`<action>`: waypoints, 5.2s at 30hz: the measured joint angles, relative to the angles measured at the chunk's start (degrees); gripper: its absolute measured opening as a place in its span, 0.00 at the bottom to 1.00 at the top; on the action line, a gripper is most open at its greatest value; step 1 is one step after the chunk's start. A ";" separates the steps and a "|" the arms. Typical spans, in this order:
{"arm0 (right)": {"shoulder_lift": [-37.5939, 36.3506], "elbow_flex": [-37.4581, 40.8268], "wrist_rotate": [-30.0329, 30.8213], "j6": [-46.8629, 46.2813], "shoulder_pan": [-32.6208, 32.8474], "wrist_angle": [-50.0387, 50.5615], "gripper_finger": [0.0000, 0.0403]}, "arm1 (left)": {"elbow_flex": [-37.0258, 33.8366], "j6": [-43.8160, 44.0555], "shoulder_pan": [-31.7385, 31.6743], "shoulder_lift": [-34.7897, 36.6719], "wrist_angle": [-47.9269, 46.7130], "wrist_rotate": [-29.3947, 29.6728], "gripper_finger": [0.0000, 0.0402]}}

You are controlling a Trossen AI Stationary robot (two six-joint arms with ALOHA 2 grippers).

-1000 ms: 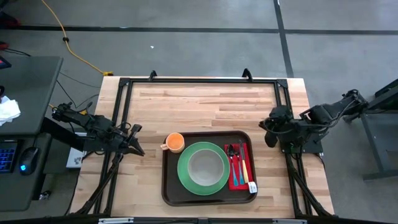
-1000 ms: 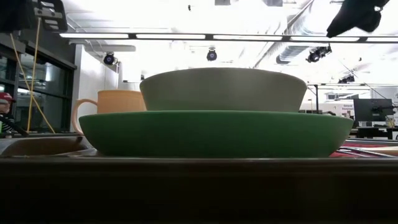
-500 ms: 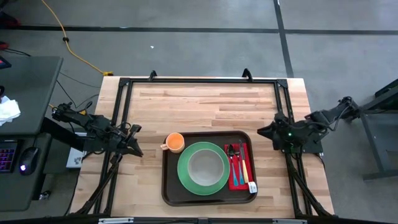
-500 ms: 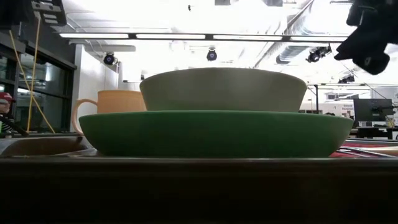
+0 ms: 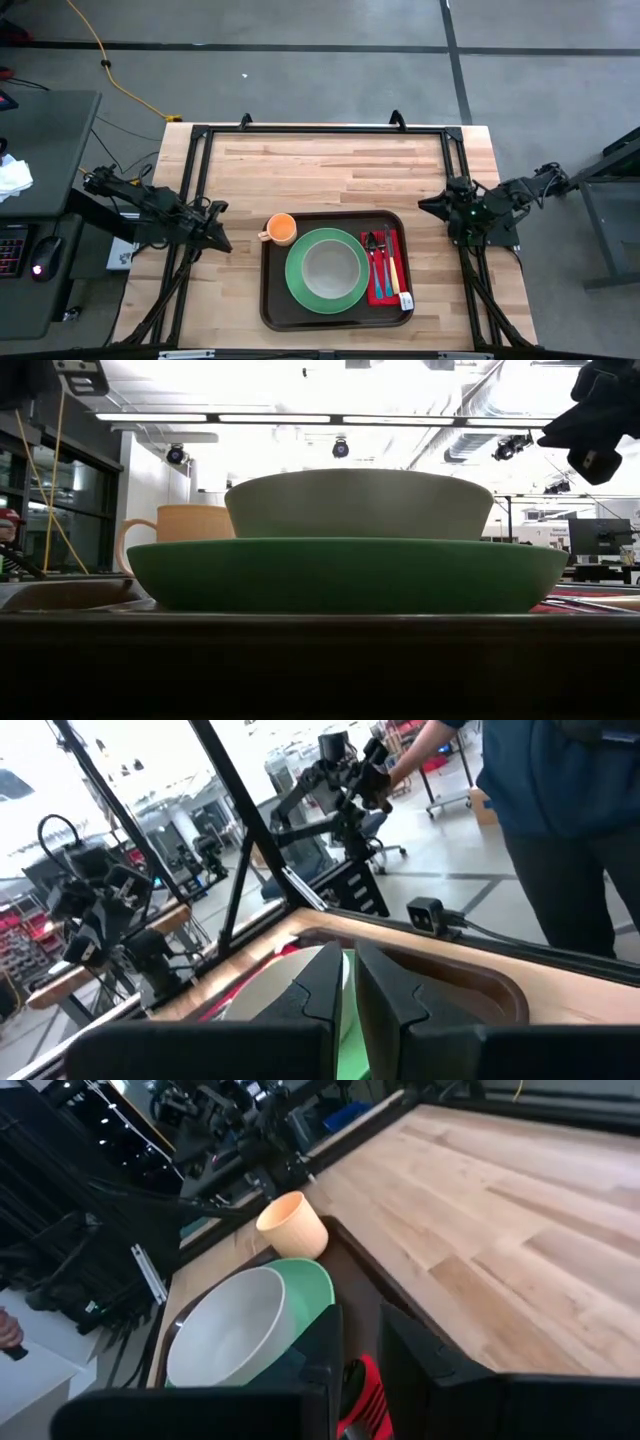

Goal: Set up tray
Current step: Return to Home Position

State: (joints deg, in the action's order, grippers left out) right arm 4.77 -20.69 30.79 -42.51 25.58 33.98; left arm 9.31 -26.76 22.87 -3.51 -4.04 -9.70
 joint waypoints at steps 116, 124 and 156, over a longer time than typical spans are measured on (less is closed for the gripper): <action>2.91 15.98 -30.37 22.36 -34.71 -22.31 0.11 | -6.34 10.54 0.00 -1.33 0.86 26.32 0.16; 2.91 15.98 -30.27 11.49 -34.71 -22.35 0.10 | -6.37 10.54 0.00 -1.33 0.88 26.10 0.16; 2.94 16.00 -30.19 11.44 -34.71 -22.43 0.11 | -6.41 10.54 0.00 -1.33 0.94 26.08 0.16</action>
State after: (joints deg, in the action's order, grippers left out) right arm 7.70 -4.69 0.60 -31.07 -9.13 11.55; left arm 2.90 -16.23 22.87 -4.84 -3.09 16.38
